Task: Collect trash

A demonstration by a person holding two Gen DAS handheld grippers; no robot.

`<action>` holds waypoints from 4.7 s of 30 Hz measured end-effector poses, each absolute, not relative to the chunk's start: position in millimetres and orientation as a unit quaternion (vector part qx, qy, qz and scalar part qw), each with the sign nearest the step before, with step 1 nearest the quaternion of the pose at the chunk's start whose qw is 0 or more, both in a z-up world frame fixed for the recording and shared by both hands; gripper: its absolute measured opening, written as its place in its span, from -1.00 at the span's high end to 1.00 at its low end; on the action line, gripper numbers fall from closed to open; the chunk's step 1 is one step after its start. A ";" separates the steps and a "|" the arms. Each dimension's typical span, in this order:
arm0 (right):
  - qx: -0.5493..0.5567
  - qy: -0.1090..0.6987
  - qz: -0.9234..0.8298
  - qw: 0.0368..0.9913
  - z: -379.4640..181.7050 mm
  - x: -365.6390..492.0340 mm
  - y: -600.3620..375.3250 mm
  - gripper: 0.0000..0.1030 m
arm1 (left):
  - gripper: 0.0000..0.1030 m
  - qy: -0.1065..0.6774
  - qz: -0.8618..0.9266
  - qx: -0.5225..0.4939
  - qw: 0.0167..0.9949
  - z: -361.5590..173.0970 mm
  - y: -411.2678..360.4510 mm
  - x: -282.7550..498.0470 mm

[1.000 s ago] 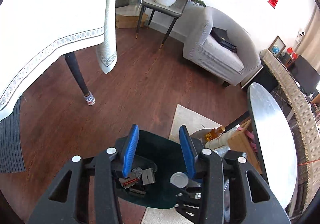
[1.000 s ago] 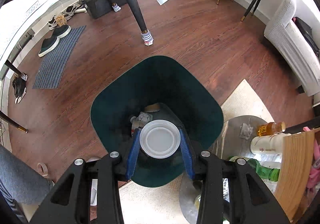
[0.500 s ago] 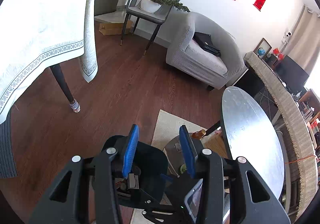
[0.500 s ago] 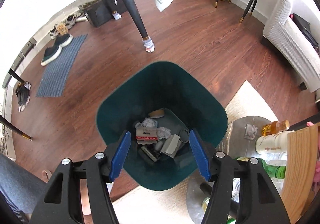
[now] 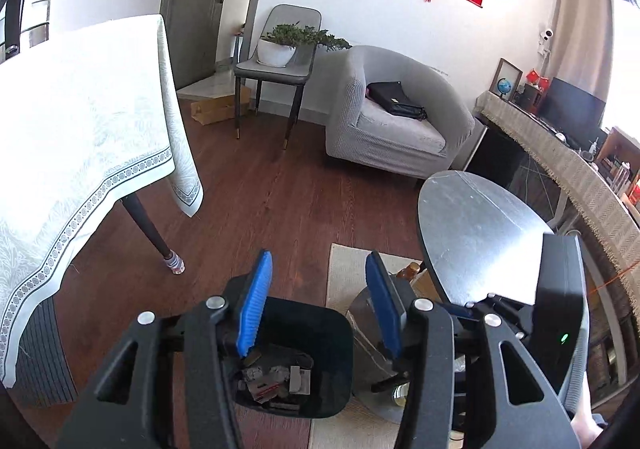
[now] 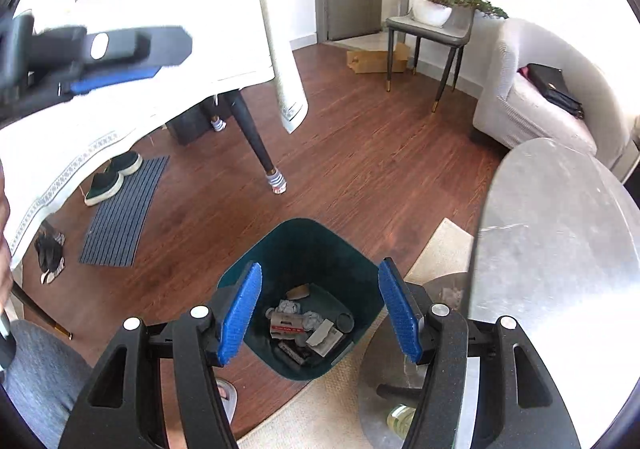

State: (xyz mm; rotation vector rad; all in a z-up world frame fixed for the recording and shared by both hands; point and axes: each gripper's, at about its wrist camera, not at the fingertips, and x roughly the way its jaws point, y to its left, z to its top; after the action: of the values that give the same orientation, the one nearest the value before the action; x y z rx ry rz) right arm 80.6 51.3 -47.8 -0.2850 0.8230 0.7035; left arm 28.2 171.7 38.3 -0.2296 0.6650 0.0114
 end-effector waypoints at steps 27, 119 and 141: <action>-0.032 0.318 0.146 0.936 8.6 -25.7 -200.8 -0.84 | -0.82 0.345 0.000 0.001 0.938 -0.1 91.9 -66.3; -0.054 0.306 0.126 0.942 -14.5 -55.1 -193.9 -0.93 | -0.87 0.350 -0.004 0.004 0.937 -15.3 78.0 -70.5; -0.062 0.306 0.130 0.941 -14.8 -54.3 -193.2 -0.93 | -0.87 0.349 -0.007 0.004 0.937 -14.6 77.3 -71.8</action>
State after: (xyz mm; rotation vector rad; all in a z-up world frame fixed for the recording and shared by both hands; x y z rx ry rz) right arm -54.3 -193.2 -14.8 -0.1265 0.6241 0.2650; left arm -71.8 77.3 -14.6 0.0089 0.7138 -0.0152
